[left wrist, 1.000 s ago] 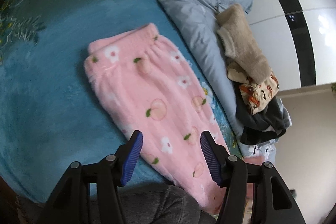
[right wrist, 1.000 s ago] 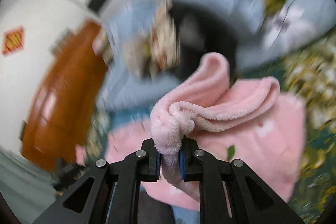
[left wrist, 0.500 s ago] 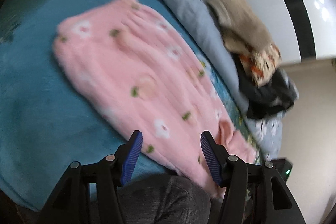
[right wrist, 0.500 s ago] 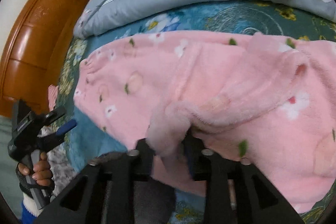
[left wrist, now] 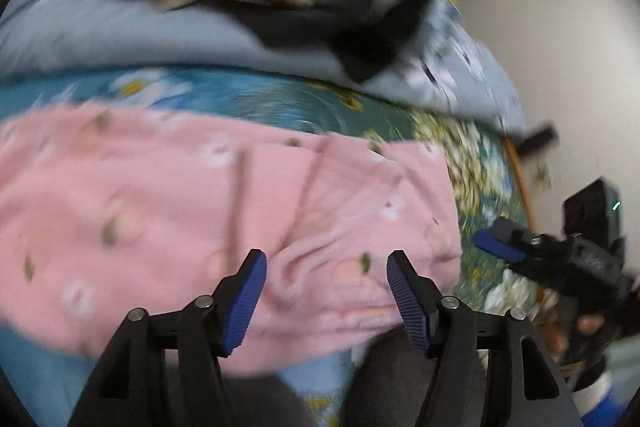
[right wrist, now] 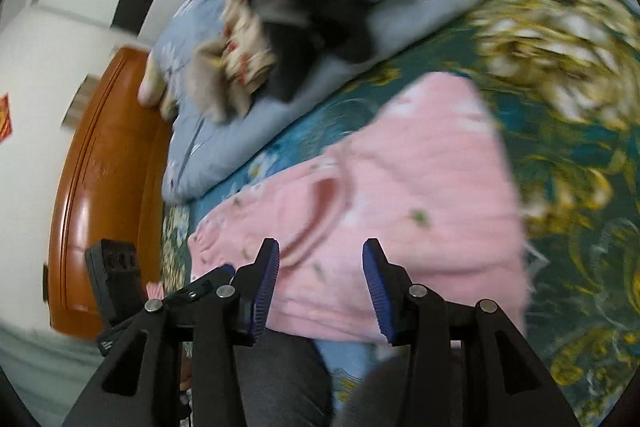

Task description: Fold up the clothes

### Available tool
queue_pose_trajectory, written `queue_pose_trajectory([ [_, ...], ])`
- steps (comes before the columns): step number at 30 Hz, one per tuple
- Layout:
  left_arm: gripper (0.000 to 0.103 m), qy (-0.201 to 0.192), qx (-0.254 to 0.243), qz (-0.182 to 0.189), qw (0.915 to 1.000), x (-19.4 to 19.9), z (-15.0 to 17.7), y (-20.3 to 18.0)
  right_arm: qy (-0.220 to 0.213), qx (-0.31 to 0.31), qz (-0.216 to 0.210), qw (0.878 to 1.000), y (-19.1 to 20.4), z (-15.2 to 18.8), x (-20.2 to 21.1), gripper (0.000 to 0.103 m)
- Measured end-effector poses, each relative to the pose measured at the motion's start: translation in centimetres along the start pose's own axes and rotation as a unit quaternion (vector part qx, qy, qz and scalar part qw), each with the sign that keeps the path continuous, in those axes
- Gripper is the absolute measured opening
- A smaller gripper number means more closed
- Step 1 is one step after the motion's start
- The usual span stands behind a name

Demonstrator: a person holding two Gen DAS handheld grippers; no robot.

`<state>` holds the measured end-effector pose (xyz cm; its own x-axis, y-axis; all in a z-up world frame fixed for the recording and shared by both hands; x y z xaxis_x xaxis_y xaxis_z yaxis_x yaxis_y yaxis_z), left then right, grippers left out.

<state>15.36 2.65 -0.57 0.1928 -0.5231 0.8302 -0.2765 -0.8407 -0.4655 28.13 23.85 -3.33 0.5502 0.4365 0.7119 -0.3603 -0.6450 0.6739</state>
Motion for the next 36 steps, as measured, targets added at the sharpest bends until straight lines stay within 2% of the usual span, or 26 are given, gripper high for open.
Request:
queue_pose_trajectory([
  [3, 0.066, 0.035, -0.035, -0.037, 0.9981, -2.9, 0.0, -1.1, -0.009, -0.023, 0.01, 1.0, -2.2, 0.5, 1.6, 0.045],
  [7, 0.065, 0.033, -0.053, -0.032, 0.9975, -3.3, 0.2, -1.6, -0.02, -0.053, 0.003, 0.998, -4.4, 1.1, 2.6, 0.045],
  [9, 0.061, 0.039, -0.064, -0.033, 0.9967, -3.7, 0.3, -1.6, -0.025, -0.066, -0.004, 0.998, -5.3, 1.4, 3.1, 0.045],
  [11, 0.061, 0.047, -0.071, -0.024, 0.9961, -3.8, 0.4, -1.6, -0.027, -0.074, -0.012, 0.997, -5.6, 1.3, 2.9, 0.045],
  [13, 0.063, 0.049, -0.084, -0.031, 0.9948, -3.6, 0.6, -1.8, -0.029, -0.074, -0.018, 0.997, -5.6, 1.2, 2.7, 0.045],
  [17, 0.061, 0.066, -0.102, -0.085, 0.9889, -3.9, 0.8, -1.4, -0.026, -0.075, -0.028, 0.996, -5.5, 1.1, 2.2, 0.045],
  [18, 0.058, 0.071, -0.103, -0.094, 0.9877, -4.0, 0.9, -1.2, -0.027, -0.077, -0.03, 0.996, -5.5, 1.2, 2.1, 0.045],
  [19, 0.046, 0.074, -0.1, -0.098, 0.9874, -4.0, 0.9, -1.0, -0.028, -0.08, -0.033, 0.996, -5.6, 1.2, 2.0, 0.045],
  [20, 0.038, 0.076, -0.094, -0.1, 0.9876, -3.9, 0.8, -0.8, -0.031, -0.084, -0.038, 0.995, -5.7, 1.3, 2.1, 0.045],
  [21, 0.019, 0.079, -0.083, -0.099, 0.9886, -3.7, 0.8, -0.4, -0.034, -0.089, -0.045, 0.994, -5.8, 1.3, 2.2, 0.045],
  [22, 0.01, 0.081, -0.069, -0.093, 0.99, -3.5, 0.7, -0.1, -0.035, -0.093, -0.049, 0.994, -6.0, 1.3, 2.2, 0.045],
  [23, 0.01, 0.083, -0.047, -0.074, 0.9927, -3.4, 0.6, 0.2, -0.037, -0.097, -0.053, 0.993, -6.1, 1.4, 2.3, 0.045],
  [25, 0.009, 0.08, 0.02, 0.007, 0.9966, -1.9, 0.3, 0.8, -0.04, -0.102, -0.058, 0.992, -6.4, 1.3, 2.4, 0.045],
  [26, 0.009, 0.073, 0.055, 0.054, 0.9944, -0.8, 0.2, 1.1, -0.042, -0.104, -0.059, 0.992, -6.6, 1.3, 2.6, 0.045],
  [27, 0.009, 0.064, 0.082, 0.085, 0.991, 0.2, 0.2, 1.6, -0.044, -0.106, -0.06, 0.992, -6.7, 1.3, 2.7, 0.045],
  [28, 0.009, 0.055, 0.104, 0.1, 0.9879, 1.0, 0.2, 2.4, -0.046, -0.109, -0.062, 0.991, -6.9, 1.3, 2.9, 0.045],
  [29, 0.009, 0.057, 0.116, 0.091, 0.9875, 1.3, 0.3, 3.2, -0.048, -0.112, -0.065, 0.99, -7.1, 1.3, 3.0, 0.045],
  [31, 0.009, 0.079, 0.138, 0.033, 0.9867, 0.7, 0.8, 5.4, -0.049, -0.118, -0.067, 0.989, -7.5, 1.4, 3.0, 0.045],
  [32, 0.009, 0.097, 0.151, 0.015, 0.9837, 0.0, 1.3, 6.5, -0.048, -0.123, -0.066, 0.989, -7.8, 1.4, 2.9, 0.045],
  [34, 0.009, 0.116, 0.171, 0.006, 0.9784, -0.9, 2.3, 7.8, -0.044, -0.13, -0.068, 0.988, -8.0, 1.5, 2.5, 0.045],
  [36, 0.009, 0.117, 0.175, 0.008, 0.9776, -1.2, 2.9, 7.9, -0.04, -0.129, -0.071, 0.988, -7.9, 1.6, 2.2, 0.045],
])
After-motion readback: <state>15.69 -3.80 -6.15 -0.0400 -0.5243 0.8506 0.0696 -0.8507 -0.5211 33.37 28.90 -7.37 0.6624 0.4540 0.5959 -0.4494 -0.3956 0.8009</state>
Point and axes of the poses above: each gripper's, at about its wrist camera, not at the fingertips, and x roughly against the way its jaws point, y to its left, z to its underside, the point moved 2 cm from there along -x, roughly the way its jaws point, and after that the axes turned 1 degree about y, right-handed, at the moved point
